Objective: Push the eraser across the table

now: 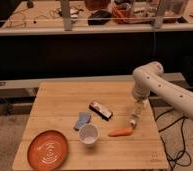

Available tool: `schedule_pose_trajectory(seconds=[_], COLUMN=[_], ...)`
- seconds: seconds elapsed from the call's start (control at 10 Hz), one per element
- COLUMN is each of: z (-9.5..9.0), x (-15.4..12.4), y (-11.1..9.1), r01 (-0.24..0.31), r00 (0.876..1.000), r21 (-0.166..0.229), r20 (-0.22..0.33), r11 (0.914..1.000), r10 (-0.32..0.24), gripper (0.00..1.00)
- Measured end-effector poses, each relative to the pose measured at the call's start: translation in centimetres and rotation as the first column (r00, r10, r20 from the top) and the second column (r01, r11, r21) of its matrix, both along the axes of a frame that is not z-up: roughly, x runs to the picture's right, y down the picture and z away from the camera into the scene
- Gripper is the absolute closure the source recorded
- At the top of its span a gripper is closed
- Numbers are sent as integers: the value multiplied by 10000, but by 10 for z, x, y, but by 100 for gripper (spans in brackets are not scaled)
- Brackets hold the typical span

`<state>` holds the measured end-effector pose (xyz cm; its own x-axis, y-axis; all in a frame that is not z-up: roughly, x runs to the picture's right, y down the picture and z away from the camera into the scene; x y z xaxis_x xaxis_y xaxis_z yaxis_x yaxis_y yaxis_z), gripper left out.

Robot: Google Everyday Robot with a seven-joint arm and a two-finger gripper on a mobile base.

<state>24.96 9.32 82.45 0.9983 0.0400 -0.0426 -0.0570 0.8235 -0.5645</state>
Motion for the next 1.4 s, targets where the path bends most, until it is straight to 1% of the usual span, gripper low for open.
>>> schedule_pose_trajectory(seconds=[0.4,1.4], z=[7,20], x=[-7,-9], y=[3,11], r01=[-64,-309], r00=[10000,9993], r21=[-33,-55], r20=[4,-211], r11=[10000,9995], r10=[64,308], gripper=[20,20])
